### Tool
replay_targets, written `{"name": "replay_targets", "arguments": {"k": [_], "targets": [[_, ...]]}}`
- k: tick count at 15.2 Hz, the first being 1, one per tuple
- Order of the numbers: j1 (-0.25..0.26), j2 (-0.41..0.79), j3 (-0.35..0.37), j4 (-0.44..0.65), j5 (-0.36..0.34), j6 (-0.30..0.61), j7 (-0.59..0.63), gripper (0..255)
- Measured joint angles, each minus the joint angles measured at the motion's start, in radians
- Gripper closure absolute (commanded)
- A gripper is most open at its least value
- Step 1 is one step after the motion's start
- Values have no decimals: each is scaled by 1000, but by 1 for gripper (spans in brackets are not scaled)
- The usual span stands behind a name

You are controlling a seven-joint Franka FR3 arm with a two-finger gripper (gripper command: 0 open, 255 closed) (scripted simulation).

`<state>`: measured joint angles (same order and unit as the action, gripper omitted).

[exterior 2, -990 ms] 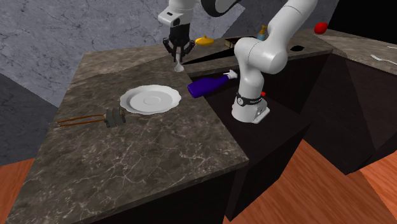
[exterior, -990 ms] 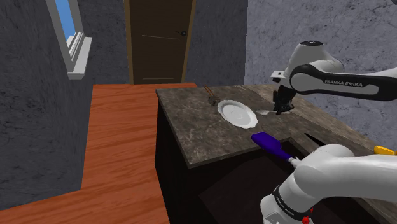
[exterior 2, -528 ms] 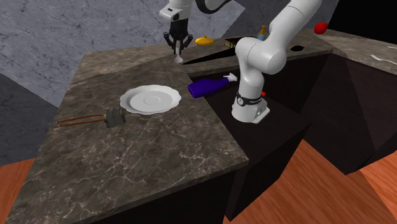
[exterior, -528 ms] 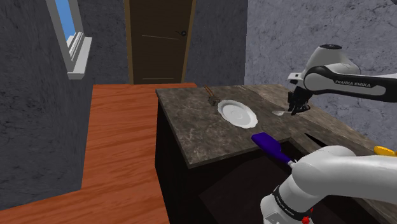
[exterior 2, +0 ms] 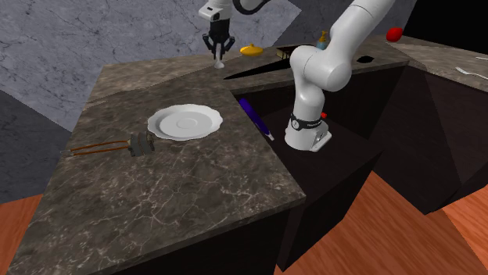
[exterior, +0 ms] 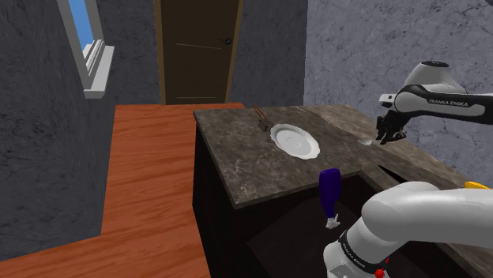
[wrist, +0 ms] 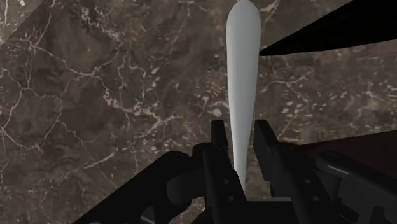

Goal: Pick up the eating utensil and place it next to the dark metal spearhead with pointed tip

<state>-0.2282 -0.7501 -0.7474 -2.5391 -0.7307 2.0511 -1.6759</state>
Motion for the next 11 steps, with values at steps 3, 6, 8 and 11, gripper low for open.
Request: {"name": "replay_targets", "arguments": {"k": [3,6,8,11], "targets": [[16,48,-85,65,-8,26,-74,255],[44,101,-188,141,-8,55,-159,255],[71,134,-250,188,0,72,-206,255],[113,177,-338,232,8,107,-258,255]]}}
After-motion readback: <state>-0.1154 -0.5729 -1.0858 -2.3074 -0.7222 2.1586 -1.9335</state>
